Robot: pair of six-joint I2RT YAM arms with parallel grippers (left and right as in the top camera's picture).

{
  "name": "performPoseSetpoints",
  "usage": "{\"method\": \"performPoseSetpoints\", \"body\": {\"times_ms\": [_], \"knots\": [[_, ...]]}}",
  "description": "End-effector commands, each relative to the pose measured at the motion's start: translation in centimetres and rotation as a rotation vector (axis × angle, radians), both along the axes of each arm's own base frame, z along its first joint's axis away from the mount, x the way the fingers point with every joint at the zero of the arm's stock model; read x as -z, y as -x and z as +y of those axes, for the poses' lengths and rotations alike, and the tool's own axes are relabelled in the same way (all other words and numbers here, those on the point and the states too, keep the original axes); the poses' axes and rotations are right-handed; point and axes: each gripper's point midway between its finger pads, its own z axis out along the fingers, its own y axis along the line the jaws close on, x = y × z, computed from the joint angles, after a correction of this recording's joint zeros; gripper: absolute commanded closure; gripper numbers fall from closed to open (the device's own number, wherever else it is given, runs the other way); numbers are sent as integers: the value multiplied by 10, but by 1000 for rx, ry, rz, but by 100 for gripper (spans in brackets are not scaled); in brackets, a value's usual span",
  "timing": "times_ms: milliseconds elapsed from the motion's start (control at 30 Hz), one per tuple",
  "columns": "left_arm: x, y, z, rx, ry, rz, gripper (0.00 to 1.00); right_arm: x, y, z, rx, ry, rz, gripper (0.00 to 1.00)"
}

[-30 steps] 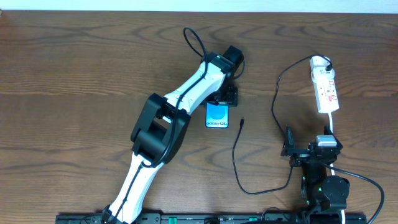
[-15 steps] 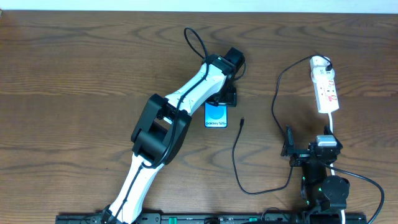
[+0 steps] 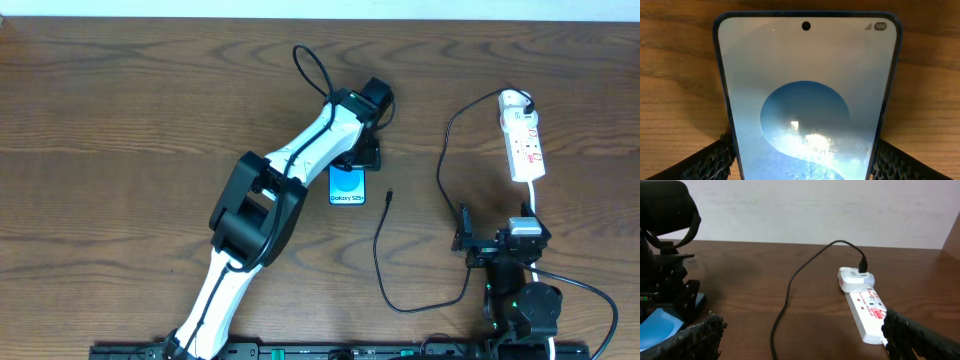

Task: Plug charger to phone and switch on socket
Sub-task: 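Lower the left gripper and close it on the phone's top edge, then lift the phone upright with the left gripper and pull it left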

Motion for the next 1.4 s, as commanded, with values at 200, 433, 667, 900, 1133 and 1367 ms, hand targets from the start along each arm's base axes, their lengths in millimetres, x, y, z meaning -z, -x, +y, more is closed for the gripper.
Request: {"method": "performPoseSetpoints", "body": {"times_ms": [200, 433, 667, 900, 1133, 1367], "knots": [[36, 19, 14, -2, -77, 61, 14, 1, 0, 2, -6, -13, 0, 1], [35, 32, 22, 7, -110, 111, 15, 1, 0, 2, -6, -13, 0, 1], [35, 32, 21, 7, -107, 113, 28, 1, 0, 2, -6, -13, 0, 1], [31, 32, 22, 5, -111, 118, 28, 1, 0, 2, -6, -13, 0, 1], [8, 25, 25, -9, -94, 98, 28, 1, 0, 2, -6, -13, 0, 1], [-51, 16, 18, -49, 85, 66, 28, 1, 0, 2, -6, -13, 0, 1]]}}
